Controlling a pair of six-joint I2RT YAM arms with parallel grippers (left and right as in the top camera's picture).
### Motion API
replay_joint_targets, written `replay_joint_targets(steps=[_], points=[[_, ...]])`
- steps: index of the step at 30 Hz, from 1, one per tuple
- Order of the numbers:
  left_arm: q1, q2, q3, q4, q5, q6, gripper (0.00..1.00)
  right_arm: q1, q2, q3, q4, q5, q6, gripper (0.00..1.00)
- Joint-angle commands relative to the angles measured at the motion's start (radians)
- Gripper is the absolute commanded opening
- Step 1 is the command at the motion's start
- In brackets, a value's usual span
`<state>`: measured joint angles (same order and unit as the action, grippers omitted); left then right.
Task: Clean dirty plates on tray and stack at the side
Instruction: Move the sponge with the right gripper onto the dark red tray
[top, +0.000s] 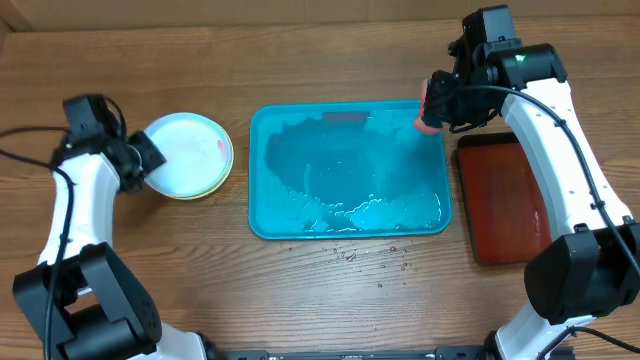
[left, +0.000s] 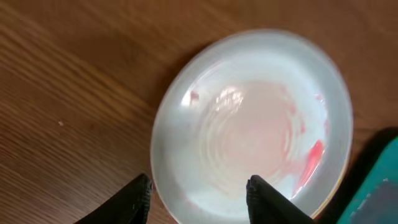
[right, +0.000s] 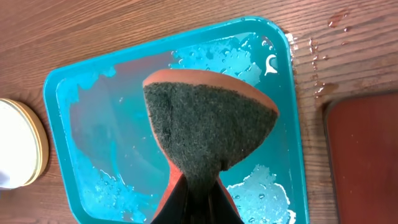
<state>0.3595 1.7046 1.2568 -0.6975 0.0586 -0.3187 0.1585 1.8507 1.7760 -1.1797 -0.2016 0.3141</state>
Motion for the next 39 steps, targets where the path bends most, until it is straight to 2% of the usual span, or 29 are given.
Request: replay_joint_targets(steps=[1, 11, 18, 26, 33, 39], points=[[-0.008, 0.001, 0.109, -0.055, -0.035, 0.066, 0.56, 0.002, -0.003, 0.004, 0.0, -0.003, -0.007, 0.04], [-0.078, 0.001, 0.15, -0.113, -0.032, 0.142, 0.55, 0.001, -0.011, 0.007, -0.022, -0.002, -0.008, 0.04], [-0.253, 0.001, 0.181, -0.129, -0.026, 0.192, 0.59, -0.058, -0.103, 0.007, -0.094, 0.069, -0.003, 0.04], [-0.436, 0.001, 0.18, -0.103, -0.025, 0.192, 0.68, -0.22, -0.134, -0.025, -0.216, 0.213, -0.003, 0.04], [-0.475, 0.001, 0.18, -0.073, -0.024, 0.192, 0.71, -0.315, -0.134, -0.198, -0.131, 0.212, -0.008, 0.04], [-0.478, 0.001, 0.18, -0.073, -0.024, 0.192, 0.72, -0.338, -0.134, -0.428, 0.058, 0.21, -0.008, 0.04]])
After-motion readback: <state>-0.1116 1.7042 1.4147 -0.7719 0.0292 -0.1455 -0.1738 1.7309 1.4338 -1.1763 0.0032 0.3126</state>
